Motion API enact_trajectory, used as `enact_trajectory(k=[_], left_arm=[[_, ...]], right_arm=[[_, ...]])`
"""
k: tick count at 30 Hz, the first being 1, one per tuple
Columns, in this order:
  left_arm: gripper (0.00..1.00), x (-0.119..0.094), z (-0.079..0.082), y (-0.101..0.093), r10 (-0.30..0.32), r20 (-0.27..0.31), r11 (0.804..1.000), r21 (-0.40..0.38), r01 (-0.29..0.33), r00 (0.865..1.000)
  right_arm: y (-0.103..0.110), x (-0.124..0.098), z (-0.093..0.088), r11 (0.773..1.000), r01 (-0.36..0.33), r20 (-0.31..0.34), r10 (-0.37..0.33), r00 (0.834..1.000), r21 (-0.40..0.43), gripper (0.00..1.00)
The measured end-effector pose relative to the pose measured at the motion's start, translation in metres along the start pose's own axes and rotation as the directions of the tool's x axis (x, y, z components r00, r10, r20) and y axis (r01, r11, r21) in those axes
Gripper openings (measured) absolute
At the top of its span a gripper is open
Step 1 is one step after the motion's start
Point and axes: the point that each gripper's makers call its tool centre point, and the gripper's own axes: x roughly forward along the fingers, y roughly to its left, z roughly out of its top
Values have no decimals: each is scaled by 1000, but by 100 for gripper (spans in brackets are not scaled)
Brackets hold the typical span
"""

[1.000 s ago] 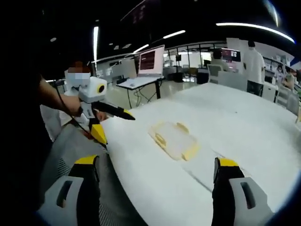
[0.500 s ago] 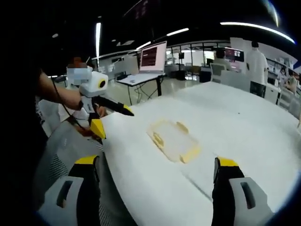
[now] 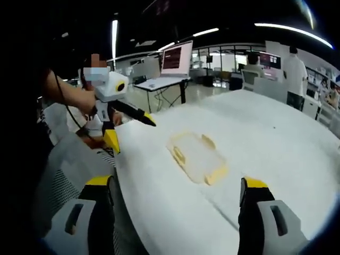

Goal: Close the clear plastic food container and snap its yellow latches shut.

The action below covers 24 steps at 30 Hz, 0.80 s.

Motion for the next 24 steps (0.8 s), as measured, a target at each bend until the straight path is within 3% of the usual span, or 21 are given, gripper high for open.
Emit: enact_trajectory(k=[24], left_arm=[[91, 10, 0, 33, -31, -87, 999, 35, 35, 996]], right_arm=[[-16, 30, 7, 1000, -28, -29, 28, 999, 6, 94]])
